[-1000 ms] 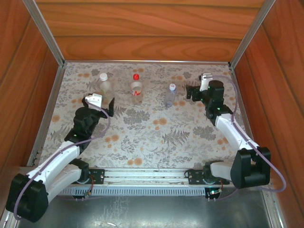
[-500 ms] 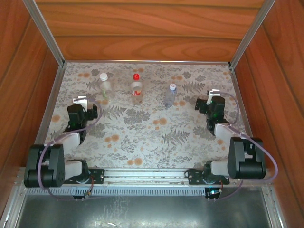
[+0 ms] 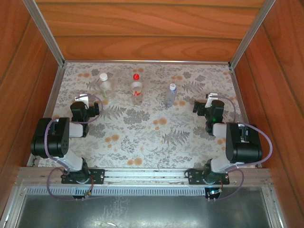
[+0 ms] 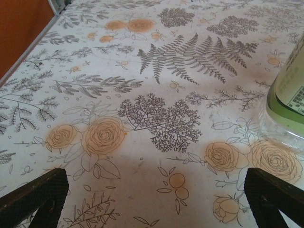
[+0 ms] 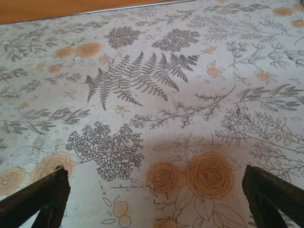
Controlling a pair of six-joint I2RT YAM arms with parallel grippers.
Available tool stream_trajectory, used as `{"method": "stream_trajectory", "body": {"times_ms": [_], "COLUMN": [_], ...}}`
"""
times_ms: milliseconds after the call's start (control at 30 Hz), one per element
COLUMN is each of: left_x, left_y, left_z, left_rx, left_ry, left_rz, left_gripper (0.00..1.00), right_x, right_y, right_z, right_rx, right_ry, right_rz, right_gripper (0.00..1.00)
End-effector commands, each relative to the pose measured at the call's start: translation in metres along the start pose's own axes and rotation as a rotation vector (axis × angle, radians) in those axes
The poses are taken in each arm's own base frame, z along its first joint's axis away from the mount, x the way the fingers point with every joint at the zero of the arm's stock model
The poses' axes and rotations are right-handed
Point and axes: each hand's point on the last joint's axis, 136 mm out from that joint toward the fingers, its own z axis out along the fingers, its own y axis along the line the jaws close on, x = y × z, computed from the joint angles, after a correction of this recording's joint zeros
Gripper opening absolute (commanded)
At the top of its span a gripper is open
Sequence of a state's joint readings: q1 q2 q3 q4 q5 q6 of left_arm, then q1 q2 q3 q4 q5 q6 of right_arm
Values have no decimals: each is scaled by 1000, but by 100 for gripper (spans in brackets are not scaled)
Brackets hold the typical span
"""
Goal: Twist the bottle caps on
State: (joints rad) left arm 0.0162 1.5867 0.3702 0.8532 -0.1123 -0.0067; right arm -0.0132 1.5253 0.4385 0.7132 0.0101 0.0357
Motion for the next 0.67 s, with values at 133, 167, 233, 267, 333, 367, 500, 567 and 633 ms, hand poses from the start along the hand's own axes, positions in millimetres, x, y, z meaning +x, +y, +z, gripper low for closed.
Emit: {"method": "stream_trajectory", "body": {"times_ms": [133, 167, 233, 267, 333, 367, 500, 567, 633], "left_x": [-25, -25, -26, -25, -25, -24, -25, -25, -25], "left_y": [2, 2, 1, 2, 1, 1, 1, 0, 1], "left_z": [0, 0, 0, 0, 1, 1, 2, 2, 0], "left_rx": [-23, -23, -21, -22, -20, -20, -18, -18, -19], "left_ry": [-80, -80, -83, -80, -80, -78, -77, -78, -81], "left_rz": [-25, -25, -23, -23, -23, -23, -22, -22, -23], "left_gripper": [100, 100, 100, 100, 100, 100, 100, 100, 100], "right_x": [-15, -14, -14, -14, -14, -14, -14, -14, -14], "right_y": [4, 4, 4, 4, 4, 4, 4, 4, 5], "right_z": [1, 1, 1, 1, 1, 1, 1, 0, 0], "right_rx": [-25, -26, -25, -24, -24, -24, -24, -24, -27], "right_ry": [-44, -43, -43, -43, -43, -42, -44, -43, -47], "right_rz": [-14, -14, -14, -14, -14, -13, -14, -14, -14], "right_gripper": [100, 100, 100, 100, 100, 100, 100, 100, 100]}}
